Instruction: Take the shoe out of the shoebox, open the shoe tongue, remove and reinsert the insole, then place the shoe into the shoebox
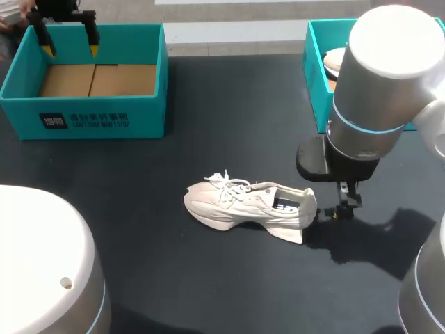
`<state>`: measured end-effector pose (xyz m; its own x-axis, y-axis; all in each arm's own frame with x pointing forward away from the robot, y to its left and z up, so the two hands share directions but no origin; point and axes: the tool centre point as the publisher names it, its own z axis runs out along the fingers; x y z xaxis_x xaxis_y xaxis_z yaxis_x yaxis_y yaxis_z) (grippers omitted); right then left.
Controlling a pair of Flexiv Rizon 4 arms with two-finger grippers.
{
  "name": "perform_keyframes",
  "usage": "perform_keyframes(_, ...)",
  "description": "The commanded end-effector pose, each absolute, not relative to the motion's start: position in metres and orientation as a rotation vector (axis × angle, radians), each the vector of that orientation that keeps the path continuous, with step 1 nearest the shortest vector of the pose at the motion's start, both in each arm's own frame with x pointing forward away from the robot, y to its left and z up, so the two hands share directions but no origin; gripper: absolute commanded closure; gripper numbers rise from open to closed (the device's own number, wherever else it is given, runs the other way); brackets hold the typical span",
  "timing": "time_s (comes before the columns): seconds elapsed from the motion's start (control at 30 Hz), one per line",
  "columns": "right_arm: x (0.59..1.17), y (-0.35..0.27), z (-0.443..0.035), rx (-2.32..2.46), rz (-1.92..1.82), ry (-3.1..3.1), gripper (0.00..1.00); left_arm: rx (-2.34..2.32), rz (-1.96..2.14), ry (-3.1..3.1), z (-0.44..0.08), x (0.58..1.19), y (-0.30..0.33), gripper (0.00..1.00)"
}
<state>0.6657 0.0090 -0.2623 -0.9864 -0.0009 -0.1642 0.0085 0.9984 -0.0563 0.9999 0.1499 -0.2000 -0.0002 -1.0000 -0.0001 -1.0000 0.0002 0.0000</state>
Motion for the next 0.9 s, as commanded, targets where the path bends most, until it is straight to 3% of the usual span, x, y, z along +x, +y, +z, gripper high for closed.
perform_keyframes(0.03,0.675,0.013,-0.271,-0.477,0.164,2.913,0.00,-2.221,0.000,2.222,-0.200,1.000,0.150,0.00)
perform_keyframes(0.43,0.711,-0.028,-0.286,-0.435,0.641,2.837,0.00,-2.221,0.000,2.222,-0.200,1.000,0.150,0.00)
perform_keyframes(0.9,0.711,-0.037,-0.305,-0.311,1.035,2.809,0.00,-2.221,0.000,2.222,-0.200,1.000,0.150,0.00)
